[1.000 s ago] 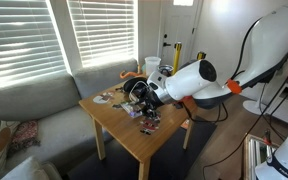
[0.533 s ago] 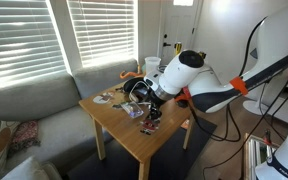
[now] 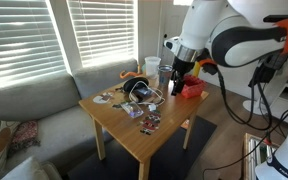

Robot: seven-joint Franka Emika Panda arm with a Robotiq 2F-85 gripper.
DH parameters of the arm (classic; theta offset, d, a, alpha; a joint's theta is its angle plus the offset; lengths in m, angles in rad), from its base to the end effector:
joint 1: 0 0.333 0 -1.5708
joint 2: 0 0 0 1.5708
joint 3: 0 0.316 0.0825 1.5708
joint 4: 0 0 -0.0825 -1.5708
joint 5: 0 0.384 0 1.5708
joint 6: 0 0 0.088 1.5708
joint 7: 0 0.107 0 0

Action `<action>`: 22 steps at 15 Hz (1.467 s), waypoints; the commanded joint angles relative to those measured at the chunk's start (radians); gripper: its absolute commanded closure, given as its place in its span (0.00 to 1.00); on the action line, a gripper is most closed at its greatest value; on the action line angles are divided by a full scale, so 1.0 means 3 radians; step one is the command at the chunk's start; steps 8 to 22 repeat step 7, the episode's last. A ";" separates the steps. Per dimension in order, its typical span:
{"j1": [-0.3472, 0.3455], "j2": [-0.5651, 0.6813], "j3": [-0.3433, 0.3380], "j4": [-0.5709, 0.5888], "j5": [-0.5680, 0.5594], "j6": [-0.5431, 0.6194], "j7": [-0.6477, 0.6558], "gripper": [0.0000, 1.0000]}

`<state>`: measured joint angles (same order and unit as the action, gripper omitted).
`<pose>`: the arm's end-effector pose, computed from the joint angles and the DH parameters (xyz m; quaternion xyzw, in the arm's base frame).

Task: Remove the object from the basket

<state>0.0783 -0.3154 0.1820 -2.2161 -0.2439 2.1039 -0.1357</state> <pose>0.4647 0.1187 0.5249 0.9555 0.2422 0.1046 0.1322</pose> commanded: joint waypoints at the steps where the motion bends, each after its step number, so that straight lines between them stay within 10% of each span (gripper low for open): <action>1: 0.0022 -0.0400 -0.0300 0.0148 0.0253 -0.0763 -0.0258 0.00; 22: 0.0021 -0.0492 -0.0427 0.0144 0.0121 -0.0742 -0.0296 0.00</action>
